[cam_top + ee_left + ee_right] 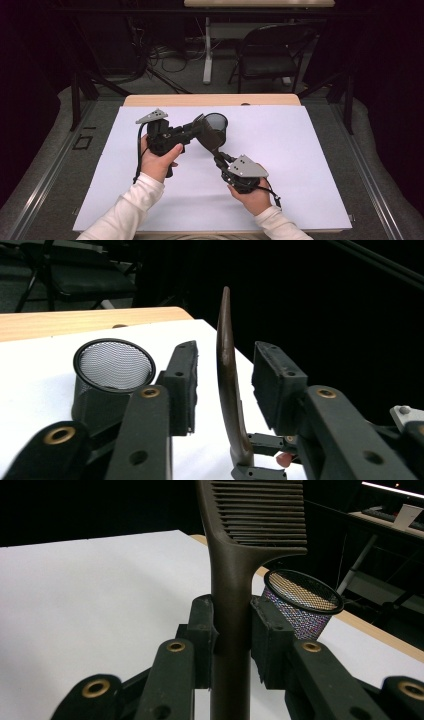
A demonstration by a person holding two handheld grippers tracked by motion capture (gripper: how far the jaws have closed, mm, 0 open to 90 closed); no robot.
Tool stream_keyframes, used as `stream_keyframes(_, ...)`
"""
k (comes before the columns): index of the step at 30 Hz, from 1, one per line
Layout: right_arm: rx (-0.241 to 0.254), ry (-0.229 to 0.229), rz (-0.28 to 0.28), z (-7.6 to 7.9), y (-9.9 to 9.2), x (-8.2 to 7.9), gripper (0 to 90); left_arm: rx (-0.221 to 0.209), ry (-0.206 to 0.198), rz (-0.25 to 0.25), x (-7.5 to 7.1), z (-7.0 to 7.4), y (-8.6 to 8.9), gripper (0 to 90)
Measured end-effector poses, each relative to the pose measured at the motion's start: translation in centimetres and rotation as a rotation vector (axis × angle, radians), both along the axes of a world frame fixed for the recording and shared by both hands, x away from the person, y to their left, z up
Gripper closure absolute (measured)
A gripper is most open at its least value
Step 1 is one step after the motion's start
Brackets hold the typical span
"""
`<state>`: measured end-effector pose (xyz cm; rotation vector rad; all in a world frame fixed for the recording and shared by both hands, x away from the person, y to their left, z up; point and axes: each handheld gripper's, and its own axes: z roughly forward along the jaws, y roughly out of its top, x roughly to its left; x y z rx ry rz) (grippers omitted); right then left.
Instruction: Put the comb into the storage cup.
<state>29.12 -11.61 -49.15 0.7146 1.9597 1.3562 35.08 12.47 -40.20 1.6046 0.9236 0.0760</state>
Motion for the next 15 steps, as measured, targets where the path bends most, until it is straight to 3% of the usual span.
stream_keyframes(15,0.002,0.002,0.001,0.0,-0.02,0.0,72.7,-0.015,0.018,0.004,0.3,-0.23,-0.28,71.9)
